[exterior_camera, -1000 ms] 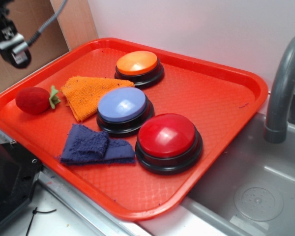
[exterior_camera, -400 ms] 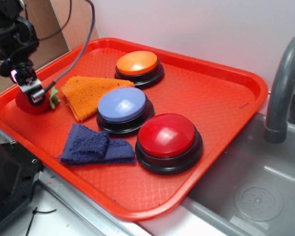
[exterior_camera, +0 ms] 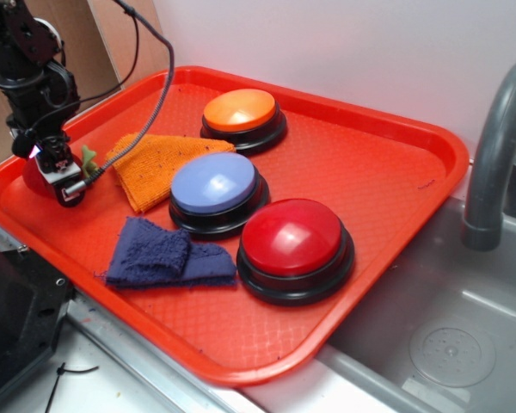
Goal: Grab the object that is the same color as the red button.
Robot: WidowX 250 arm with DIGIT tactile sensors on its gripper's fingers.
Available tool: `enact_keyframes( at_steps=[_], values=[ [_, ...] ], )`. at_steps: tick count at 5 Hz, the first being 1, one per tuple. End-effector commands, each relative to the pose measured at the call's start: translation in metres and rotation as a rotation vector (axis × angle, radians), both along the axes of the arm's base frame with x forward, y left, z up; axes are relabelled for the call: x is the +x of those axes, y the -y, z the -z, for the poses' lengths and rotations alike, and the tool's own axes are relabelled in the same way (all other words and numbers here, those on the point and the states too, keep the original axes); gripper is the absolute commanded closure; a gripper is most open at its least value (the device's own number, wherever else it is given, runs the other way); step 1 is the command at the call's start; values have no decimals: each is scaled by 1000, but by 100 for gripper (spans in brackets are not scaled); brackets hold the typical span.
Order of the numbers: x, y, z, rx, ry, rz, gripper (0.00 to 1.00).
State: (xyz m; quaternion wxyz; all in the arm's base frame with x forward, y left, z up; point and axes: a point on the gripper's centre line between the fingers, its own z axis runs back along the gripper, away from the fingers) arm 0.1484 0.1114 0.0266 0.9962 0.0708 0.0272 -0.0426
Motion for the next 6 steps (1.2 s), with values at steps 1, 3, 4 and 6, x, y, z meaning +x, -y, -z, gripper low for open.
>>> enact_keyframes(
  at_steps=[1,3,4,6],
  values=[
    [1,4,-18,-10,7,-6,100],
    [19,38,-81,-20,55,-151,100],
    [34,64,-112,-104,118,-195,100],
    [62,114,-148,-161,200,-211,100]
  ],
)
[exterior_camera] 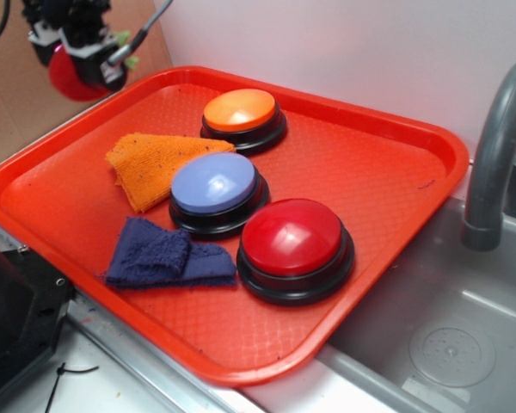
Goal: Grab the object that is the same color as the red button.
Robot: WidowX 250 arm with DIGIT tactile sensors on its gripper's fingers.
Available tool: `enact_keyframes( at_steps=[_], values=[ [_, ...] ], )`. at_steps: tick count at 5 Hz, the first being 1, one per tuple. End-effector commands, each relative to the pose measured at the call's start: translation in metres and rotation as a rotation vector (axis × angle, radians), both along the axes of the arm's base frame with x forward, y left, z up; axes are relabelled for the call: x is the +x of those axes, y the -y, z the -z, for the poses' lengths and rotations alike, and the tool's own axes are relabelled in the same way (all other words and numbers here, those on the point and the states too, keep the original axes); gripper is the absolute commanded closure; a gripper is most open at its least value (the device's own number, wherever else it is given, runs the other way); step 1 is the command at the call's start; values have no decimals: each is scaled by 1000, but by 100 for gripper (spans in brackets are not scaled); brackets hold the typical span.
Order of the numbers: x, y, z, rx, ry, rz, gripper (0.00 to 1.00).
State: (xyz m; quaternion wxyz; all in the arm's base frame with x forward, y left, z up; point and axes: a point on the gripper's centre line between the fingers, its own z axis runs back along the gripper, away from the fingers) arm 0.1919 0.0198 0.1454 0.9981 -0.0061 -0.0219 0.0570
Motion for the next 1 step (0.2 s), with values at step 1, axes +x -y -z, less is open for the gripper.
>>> enact_keyframes(
  at_steps=[1],
  values=[
    [18,16,-27,-7,77,-75,100]
  ],
)
